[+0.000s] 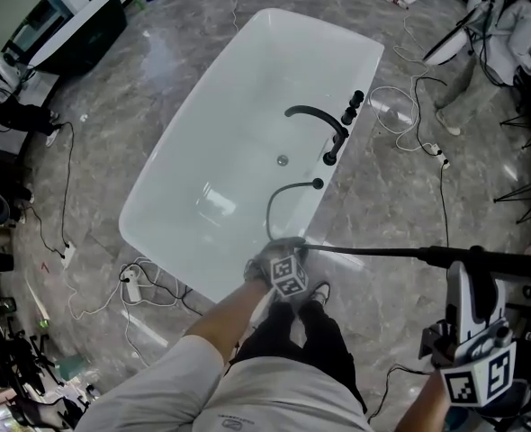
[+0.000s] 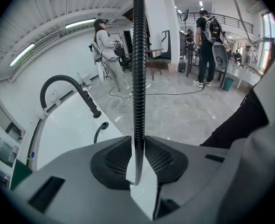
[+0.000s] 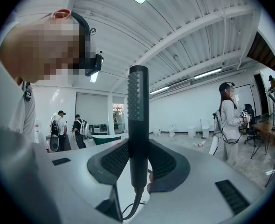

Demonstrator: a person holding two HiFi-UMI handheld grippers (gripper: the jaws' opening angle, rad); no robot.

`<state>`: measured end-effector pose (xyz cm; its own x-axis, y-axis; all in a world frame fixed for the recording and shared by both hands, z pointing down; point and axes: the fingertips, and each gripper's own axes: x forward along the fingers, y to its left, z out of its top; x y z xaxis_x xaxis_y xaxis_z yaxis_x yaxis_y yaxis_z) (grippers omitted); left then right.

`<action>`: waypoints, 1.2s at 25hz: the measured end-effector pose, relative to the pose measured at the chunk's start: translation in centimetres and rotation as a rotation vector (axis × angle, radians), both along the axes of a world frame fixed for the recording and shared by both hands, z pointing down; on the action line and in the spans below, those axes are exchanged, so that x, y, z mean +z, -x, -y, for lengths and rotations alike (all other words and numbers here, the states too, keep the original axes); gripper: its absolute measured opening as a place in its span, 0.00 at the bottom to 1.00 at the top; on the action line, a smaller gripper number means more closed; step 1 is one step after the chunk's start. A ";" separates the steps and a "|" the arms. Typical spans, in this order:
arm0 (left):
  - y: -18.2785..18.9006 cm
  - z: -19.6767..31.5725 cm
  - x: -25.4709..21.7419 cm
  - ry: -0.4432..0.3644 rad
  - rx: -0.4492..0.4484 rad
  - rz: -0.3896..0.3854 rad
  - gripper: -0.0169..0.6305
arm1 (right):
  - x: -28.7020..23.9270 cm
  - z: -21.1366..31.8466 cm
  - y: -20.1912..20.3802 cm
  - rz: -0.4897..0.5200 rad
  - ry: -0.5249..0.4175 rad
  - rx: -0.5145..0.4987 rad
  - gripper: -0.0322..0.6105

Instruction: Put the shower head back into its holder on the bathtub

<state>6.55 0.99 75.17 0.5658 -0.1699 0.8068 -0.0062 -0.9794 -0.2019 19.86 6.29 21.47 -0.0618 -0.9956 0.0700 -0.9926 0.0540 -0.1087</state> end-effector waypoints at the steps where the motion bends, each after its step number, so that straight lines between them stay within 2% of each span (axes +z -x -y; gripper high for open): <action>1: -0.1 0.0 0.1 0.002 0.005 0.002 0.15 | 0.0 0.0 0.0 0.003 0.000 0.000 0.25; 5: 0.1 0.0 1.4 0.004 0.011 0.020 0.14 | -0.1 -0.2 -0.1 0.002 -0.005 0.004 0.25; 9: 1.0 0.6 1.0 0.033 -0.023 0.021 0.12 | 0.4 -0.5 -1.0 -0.020 0.007 0.035 0.25; 17: 5.0 5.7 -4.3 0.008 -0.286 -0.075 0.12 | 1.6 -1.2 -3.7 -0.042 0.017 0.104 0.25; 21: 6.2 8.3 -8.6 -0.043 -0.394 -0.159 0.12 | 1.3 -1.3 -4.2 -0.085 0.012 0.123 0.25; 24: 6.3 10.3 -13.2 -0.097 -0.439 -0.242 0.12 | 1.3 -1.3 -4.9 -0.115 0.015 0.140 0.25; 30: 5.1 12.9 -23.7 -0.230 -0.412 -0.389 0.12 | 1.5 -1.7 -6.1 -0.134 0.028 0.176 0.25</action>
<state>1.49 -11.91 51.43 0.6621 -0.5826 0.4714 -0.4910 -0.8124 -0.3145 25.95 8.00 22.95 0.1242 -0.9878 0.0935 -0.9922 -0.1224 0.0255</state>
